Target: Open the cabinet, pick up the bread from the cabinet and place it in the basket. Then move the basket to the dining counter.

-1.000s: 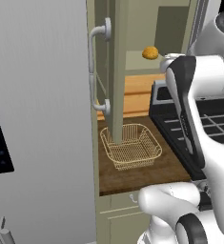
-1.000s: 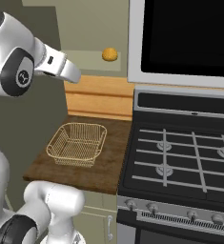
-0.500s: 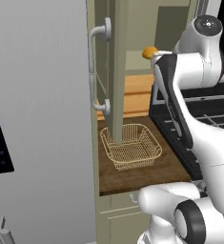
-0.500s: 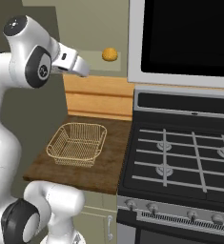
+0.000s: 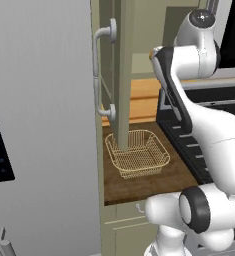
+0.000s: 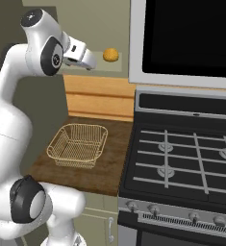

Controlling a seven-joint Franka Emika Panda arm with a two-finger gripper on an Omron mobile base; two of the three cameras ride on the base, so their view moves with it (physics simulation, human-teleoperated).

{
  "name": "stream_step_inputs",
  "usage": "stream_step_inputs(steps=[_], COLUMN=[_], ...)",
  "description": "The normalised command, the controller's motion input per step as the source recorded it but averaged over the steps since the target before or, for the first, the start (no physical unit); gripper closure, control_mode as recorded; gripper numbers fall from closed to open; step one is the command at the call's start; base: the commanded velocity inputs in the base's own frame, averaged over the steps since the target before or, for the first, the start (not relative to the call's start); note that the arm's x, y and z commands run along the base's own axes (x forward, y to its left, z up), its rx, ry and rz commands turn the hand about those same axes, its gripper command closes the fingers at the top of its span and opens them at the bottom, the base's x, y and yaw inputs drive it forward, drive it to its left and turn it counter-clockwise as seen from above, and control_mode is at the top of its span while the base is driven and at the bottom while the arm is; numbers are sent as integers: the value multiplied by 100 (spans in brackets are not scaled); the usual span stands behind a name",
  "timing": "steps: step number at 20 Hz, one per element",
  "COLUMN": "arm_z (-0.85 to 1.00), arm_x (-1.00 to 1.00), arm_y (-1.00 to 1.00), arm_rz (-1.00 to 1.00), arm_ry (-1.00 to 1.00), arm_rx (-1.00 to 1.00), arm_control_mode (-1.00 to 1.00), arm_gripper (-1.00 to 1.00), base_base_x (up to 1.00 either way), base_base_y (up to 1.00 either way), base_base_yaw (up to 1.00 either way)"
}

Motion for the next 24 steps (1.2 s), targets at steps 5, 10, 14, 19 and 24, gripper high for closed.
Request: stream_step_inputs(steps=[5,10,14,19,24], arm_z=[0,-1,-1,0,0], arm_x=[40,32,28,30,31], arm_y=[-12,-11,-11,-1,0], arm_rz=[0,0,0,0,0], arm_ry=[0,0,0,0,0], arm_rx=[0,0,0,0,0], arm_control_mode=[-100,-100,-100,-100,-100], arm_gripper=[-100,-100,-100,-100,-100], base_base_x=[0,0,0,0,0], base_base_y=[0,0,0,0,0], base_base_yaw=[0,0,0,0,0])
